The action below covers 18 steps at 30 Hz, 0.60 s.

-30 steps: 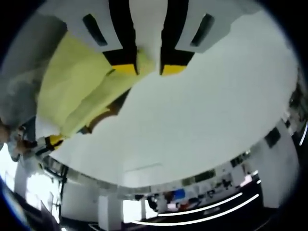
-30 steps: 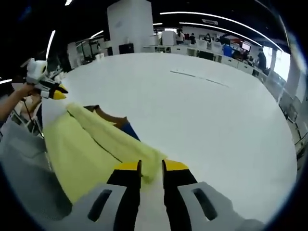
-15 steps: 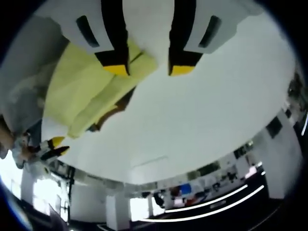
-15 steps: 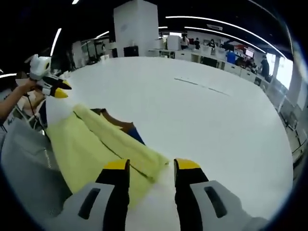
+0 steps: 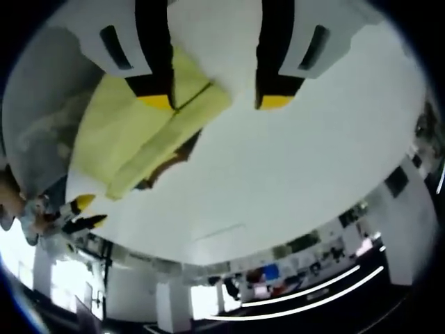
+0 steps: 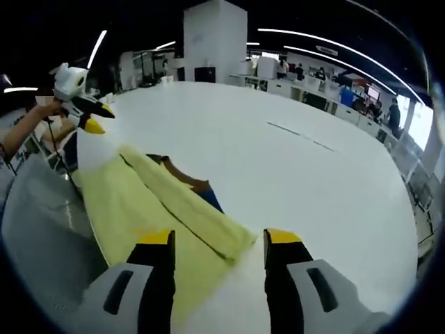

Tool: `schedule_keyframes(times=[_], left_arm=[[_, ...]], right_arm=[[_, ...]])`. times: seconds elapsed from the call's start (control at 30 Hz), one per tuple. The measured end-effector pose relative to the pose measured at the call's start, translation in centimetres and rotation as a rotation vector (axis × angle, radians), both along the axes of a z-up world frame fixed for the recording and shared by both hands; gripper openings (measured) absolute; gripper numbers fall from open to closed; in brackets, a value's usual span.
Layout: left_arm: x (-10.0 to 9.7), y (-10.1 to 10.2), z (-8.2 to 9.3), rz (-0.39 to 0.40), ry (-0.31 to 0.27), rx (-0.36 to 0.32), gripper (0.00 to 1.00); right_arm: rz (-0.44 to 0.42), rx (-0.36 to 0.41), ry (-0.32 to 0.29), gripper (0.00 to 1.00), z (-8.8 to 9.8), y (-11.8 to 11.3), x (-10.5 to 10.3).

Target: Fold the garment on the visible template until the final outline fits inside the template.

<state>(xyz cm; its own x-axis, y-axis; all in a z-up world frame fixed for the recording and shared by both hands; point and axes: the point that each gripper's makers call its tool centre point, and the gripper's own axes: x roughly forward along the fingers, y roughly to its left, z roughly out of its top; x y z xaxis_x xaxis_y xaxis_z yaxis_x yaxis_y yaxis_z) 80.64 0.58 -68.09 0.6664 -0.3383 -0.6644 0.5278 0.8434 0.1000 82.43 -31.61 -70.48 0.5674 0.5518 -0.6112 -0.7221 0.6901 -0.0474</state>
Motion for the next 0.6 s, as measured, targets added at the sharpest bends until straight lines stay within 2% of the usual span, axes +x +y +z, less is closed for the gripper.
schedule_keyframes(times=[0.1,0.3,0.43,0.6], left_arm=[[-0.2,-0.2,0.4,-0.009,0.002,-0.008,0.45],[-0.9,-0.5,0.7,-0.022,-0.001,-0.016,0.52],[-1.2,-0.3,1.3,-0.023,-0.005,-0.013,0.58],[-1.5,-0.7,2.2,-0.048,-0.020,-0.011,0.62]], right_arm=[[0.005,0.048,-0.005,0.57,1.1,0.5,-0.1],[0.022,0.019,-0.032,0.64,1.8,0.5,-0.3],[0.023,0.004,-0.034,0.72,1.8,0.4,-0.5],[0.029,0.028,-0.035,0.75,2.2,0.8,-0.9]])
